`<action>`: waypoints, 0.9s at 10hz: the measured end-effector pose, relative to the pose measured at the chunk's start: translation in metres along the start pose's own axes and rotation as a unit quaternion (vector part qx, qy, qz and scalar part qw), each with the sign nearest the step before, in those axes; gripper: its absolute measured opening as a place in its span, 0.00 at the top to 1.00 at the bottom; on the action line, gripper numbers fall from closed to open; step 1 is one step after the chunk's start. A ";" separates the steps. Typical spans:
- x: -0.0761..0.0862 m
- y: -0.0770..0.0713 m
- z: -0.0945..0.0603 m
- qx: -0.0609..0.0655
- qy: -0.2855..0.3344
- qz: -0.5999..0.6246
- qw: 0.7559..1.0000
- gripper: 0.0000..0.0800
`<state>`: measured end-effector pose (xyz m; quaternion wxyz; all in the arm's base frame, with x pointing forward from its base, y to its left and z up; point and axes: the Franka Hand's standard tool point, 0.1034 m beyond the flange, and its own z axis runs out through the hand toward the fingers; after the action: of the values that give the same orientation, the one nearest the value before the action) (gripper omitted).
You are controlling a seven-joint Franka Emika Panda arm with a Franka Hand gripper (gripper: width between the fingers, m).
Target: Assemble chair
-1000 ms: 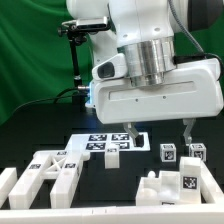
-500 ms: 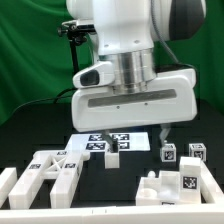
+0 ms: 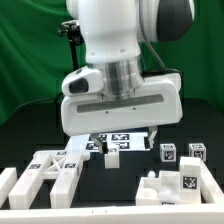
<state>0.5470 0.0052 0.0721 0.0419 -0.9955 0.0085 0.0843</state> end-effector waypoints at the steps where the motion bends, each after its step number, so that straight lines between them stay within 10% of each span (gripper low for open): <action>1: -0.008 0.014 0.003 -0.031 -0.078 -0.013 0.996 0.19; 9: -0.051 0.013 0.035 -0.036 -0.319 -0.011 0.947 0.19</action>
Offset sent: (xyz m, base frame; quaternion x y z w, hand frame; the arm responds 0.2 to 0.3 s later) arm -0.0353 0.0106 -0.0115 0.0101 0.0268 -0.0607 0.9977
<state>0.4905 -0.0047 0.0456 0.0075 -0.9175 -0.0192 0.3971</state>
